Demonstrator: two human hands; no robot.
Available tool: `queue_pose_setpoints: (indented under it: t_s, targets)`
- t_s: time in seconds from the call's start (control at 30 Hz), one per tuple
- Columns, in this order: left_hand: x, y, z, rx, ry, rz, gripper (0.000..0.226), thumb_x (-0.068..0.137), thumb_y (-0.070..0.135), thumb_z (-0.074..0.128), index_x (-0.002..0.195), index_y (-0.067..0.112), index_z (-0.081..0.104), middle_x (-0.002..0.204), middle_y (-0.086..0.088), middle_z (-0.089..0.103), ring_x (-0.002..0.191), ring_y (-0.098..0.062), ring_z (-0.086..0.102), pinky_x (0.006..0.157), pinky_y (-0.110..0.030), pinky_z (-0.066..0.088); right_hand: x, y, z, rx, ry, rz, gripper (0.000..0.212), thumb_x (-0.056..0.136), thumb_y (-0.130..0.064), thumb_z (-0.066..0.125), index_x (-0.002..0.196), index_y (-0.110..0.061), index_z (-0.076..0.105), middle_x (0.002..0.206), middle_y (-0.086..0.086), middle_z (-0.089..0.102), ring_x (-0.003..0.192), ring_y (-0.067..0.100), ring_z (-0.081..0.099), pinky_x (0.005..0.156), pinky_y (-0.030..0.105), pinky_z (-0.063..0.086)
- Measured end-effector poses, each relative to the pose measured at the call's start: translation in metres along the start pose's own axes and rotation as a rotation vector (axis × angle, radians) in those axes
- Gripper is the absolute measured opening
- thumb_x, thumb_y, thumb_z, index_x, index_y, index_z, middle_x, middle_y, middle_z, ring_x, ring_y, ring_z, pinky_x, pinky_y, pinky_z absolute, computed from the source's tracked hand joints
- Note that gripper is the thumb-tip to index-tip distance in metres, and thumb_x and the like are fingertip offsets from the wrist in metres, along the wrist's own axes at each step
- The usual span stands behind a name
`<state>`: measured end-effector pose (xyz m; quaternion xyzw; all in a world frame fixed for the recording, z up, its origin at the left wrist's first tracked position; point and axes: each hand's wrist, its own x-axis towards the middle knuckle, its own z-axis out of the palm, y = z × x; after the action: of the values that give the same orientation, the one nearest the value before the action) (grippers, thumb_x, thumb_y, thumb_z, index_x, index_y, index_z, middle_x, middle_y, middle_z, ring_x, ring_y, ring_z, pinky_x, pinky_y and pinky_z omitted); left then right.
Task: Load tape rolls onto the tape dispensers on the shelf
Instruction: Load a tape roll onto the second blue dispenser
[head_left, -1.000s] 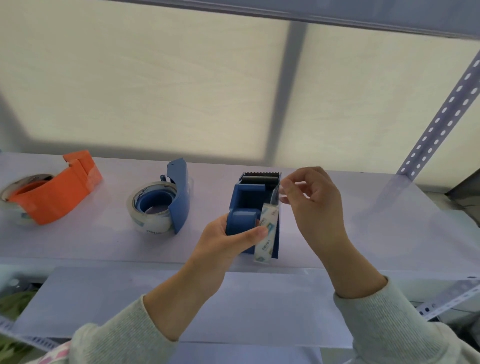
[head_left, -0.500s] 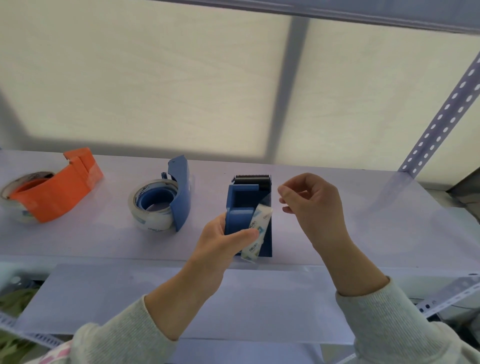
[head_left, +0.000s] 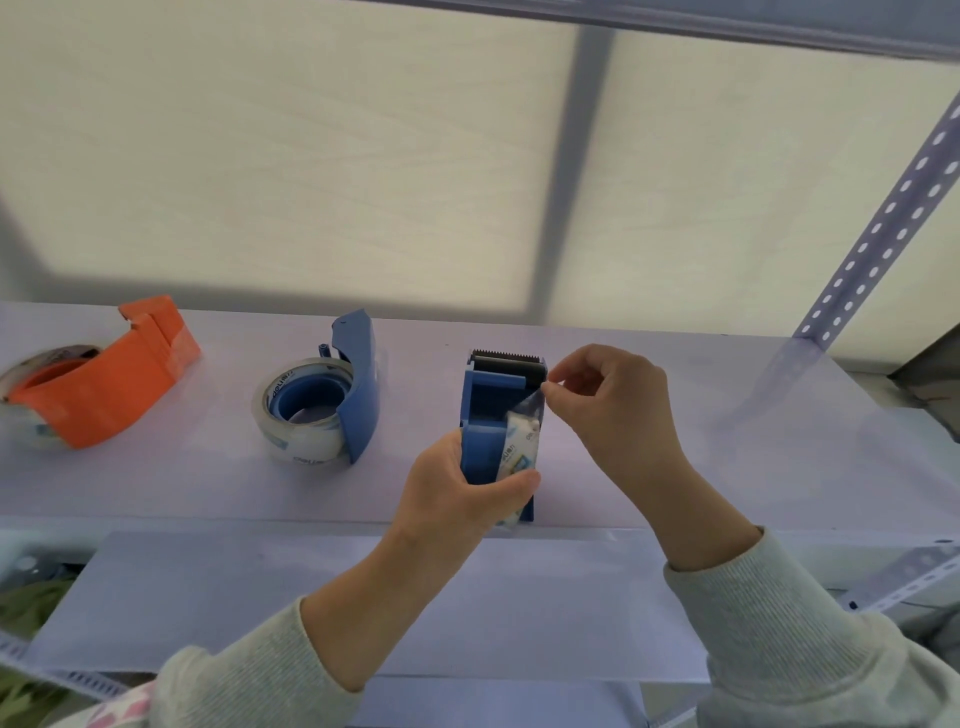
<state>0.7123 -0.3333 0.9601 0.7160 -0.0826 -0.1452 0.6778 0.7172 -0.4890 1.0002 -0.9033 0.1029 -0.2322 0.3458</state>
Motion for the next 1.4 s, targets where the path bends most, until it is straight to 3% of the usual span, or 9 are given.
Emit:
queue_pose_setpoints:
  t_s: [0.13,0.4,0.6,0.9,1.03,1.2,1.4]
  targets:
    - [0.001,0.0,0.0,0.03,0.006,0.027,0.03,0.078,0.013,0.075,0.099,0.02,0.055,0.096,-0.008,0.067,0.089,-0.023,0.067,0.063,-0.019,0.057,0.001,-0.001,0.003,-0.033,-0.041,-0.024,0.016,0.077,-0.014,0.074,0.069,-0.025,0.064,0.066,-0.007,0.064,0.059,0.007,0.056,0.052,0.007,0.04]
    - [0.003,-0.002,-0.003,0.035,-0.016,0.035,0.027,0.078,0.011,0.071,0.103,0.006,0.062,0.092,-0.016,0.071,0.086,-0.025,0.069,0.065,-0.023,0.057,0.008,0.0,0.007,-0.113,-0.042,-0.042,0.013,0.075,-0.012,0.071,0.07,-0.022,0.065,0.074,-0.003,0.062,0.063,0.007,0.051,0.056,0.014,0.038]
    - [0.004,-0.001,-0.004,0.048,-0.034,0.046,0.019,0.079,0.01,0.07,0.093,0.016,0.059,0.087,-0.013,0.069,0.079,-0.021,0.068,0.06,-0.019,0.055,0.013,0.001,0.01,-0.156,-0.029,-0.037,0.015,0.08,-0.014,0.071,0.072,-0.024,0.064,0.077,-0.007,0.058,0.063,0.001,0.047,0.057,0.008,0.031]
    - [0.002,0.005,-0.009,0.019,-0.142,0.037,0.012,0.08,0.005,0.065,0.091,0.008,0.062,0.067,-0.004,0.068,0.058,-0.005,0.064,0.057,-0.015,0.05,0.024,-0.001,0.003,-0.095,-0.03,-0.006,0.006,0.081,-0.027,0.075,0.083,-0.021,0.074,0.072,-0.012,0.063,0.061,0.0,0.05,0.057,0.01,0.035]
    - [-0.004,0.005,-0.008,-0.015,-0.251,0.01,0.01,0.081,0.001,0.06,0.088,0.009,0.062,0.062,-0.001,0.067,0.061,-0.009,0.063,0.059,-0.018,0.05,0.033,0.001,0.0,-0.083,-0.025,0.029,0.009,0.084,-0.024,0.071,0.085,-0.017,0.076,0.076,-0.006,0.069,0.071,0.008,0.061,0.07,0.022,0.049]
    - [-0.006,0.002,-0.012,-0.009,-0.302,0.013,0.026,0.067,0.014,0.056,0.093,0.011,0.062,0.063,0.001,0.069,0.066,-0.008,0.064,0.063,-0.022,0.051,0.044,0.006,-0.005,-0.051,-0.019,0.061,0.006,0.084,-0.021,0.071,0.084,-0.016,0.075,0.072,-0.007,0.067,0.069,0.007,0.062,0.063,0.014,0.043]
    - [-0.01,0.0,-0.014,-0.031,-0.377,0.056,0.028,0.065,0.02,0.063,0.092,0.012,0.062,0.066,0.002,0.069,0.069,-0.008,0.063,0.064,-0.022,0.049,0.058,0.016,-0.014,-0.036,0.061,0.096,0.007,0.084,-0.02,0.071,0.084,-0.014,0.074,0.076,-0.002,0.068,0.075,0.013,0.062,0.074,0.023,0.044]
